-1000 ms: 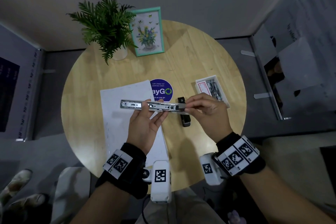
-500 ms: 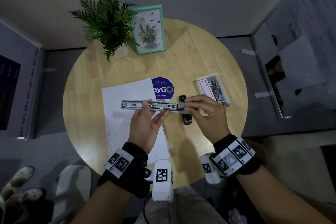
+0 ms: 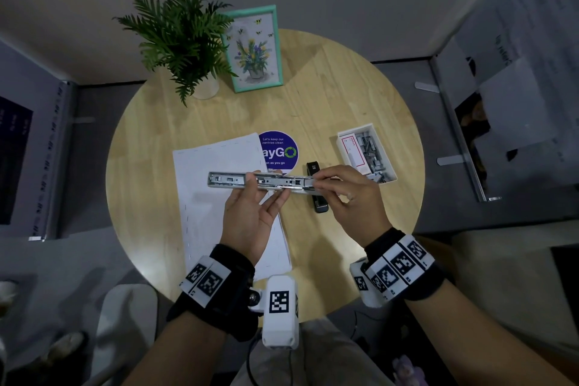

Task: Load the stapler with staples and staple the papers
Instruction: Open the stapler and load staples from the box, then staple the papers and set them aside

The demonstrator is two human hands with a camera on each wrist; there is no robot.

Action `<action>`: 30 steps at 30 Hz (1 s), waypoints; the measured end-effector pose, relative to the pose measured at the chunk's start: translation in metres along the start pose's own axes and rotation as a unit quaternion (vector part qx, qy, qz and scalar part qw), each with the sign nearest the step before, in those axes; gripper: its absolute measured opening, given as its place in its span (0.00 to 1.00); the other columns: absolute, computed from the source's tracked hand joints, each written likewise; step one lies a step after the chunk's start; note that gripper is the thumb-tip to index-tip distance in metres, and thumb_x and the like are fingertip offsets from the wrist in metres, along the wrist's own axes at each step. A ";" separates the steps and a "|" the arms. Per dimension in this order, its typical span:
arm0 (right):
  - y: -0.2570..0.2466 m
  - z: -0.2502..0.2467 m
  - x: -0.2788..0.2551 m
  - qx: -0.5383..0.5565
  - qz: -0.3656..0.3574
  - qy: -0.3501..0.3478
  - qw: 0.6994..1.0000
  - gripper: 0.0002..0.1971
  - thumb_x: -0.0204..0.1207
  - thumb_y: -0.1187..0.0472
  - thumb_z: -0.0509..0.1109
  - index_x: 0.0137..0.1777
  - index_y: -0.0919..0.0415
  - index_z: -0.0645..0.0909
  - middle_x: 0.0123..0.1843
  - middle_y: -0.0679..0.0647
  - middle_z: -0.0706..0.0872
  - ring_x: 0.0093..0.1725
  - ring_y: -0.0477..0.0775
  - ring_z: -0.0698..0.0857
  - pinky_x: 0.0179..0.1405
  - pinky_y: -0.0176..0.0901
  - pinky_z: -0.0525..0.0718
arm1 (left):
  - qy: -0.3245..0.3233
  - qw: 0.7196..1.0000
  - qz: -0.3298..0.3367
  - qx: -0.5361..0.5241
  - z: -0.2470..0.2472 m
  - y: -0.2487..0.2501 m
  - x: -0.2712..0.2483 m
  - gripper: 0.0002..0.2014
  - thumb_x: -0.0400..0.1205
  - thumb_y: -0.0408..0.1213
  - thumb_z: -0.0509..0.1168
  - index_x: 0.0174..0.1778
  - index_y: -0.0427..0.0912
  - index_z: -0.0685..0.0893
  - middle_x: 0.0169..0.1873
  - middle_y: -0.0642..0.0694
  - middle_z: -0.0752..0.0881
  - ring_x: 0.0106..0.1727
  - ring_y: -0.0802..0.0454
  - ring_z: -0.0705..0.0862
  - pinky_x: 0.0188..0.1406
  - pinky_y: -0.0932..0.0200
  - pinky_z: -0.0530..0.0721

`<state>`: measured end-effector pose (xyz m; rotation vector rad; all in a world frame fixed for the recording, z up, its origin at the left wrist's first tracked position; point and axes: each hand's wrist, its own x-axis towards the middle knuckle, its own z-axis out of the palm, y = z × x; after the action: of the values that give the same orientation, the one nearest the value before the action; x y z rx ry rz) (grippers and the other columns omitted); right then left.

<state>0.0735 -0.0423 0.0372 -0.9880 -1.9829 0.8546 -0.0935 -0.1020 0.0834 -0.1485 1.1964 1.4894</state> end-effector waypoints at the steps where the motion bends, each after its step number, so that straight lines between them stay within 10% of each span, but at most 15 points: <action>1: 0.002 0.000 0.000 -0.022 -0.017 -0.005 1.000 0.09 0.72 0.75 0.72 0.48 0.66 0.90 0.49 0.57 0.91 0.51 0.56 0.87 0.52 0.51 0.85 | -0.001 1.000 0.001 0.002 -0.001 0.000 0.000 0.18 0.88 0.40 0.55 0.69 0.33 0.75 0.61 0.33 0.82 0.59 0.39 0.85 0.59 0.47 0.86; 9: 0.008 -0.007 -0.007 -0.100 0.021 -0.058 0.993 0.11 0.75 0.56 0.70 0.55 0.51 0.89 0.61 0.51 0.85 0.59 0.59 0.79 0.57 0.62 0.79 | -0.003 1.000 0.005 0.002 -0.008 -0.003 0.004 0.19 0.88 0.40 0.55 0.70 0.31 0.73 0.66 0.29 0.81 0.62 0.38 0.84 0.61 0.45 0.85; 15: 0.006 -0.018 -0.016 0.040 0.167 -0.012 0.985 0.08 0.76 0.60 0.73 0.51 0.47 0.89 0.61 0.50 0.81 0.61 0.53 0.81 0.61 0.48 0.80 | -0.005 1.000 0.001 -0.024 -0.019 -0.002 0.006 0.16 0.88 0.41 0.55 0.67 0.36 0.74 0.69 0.28 0.79 0.61 0.38 0.85 0.60 0.46 0.86; 19: -0.003 -0.022 -0.006 0.269 0.371 0.065 0.886 0.09 0.82 0.62 0.65 0.53 0.49 0.86 0.54 0.56 0.85 0.52 0.51 0.84 0.54 0.51 0.84 | -0.028 0.999 -0.003 -0.029 -0.024 0.000 0.004 0.14 0.88 0.40 0.54 0.65 0.39 0.74 0.59 0.36 0.84 0.54 0.45 0.89 0.61 0.46 0.84; 23: -0.006 -0.010 0.004 0.400 0.522 -0.044 0.752 0.15 0.84 0.53 0.61 0.56 0.61 0.86 0.48 0.68 0.85 0.50 0.64 0.86 0.43 0.51 0.91 | -0.053 0.998 -0.011 -0.014 -0.024 -0.004 -0.001 0.10 0.88 0.40 0.53 0.57 0.40 0.76 0.57 0.37 0.84 0.50 0.47 0.91 0.61 0.45 0.84; 30: -0.017 0.001 0.000 0.422 0.499 -0.093 0.751 0.15 0.84 0.67 0.59 0.59 0.77 0.81 0.56 0.73 0.87 0.50 0.70 0.89 0.42 0.45 0.90 | -0.048 0.985 0.089 0.141 -0.029 -0.009 -0.003 0.08 0.88 0.38 0.53 0.60 0.47 0.75 0.50 0.41 0.84 0.54 0.39 0.86 0.61 0.48 0.86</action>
<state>0.0662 -0.0510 0.0505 -1.3580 -0.7877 2.2305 -0.1000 -0.1270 0.0666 0.2250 1.3539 1.4442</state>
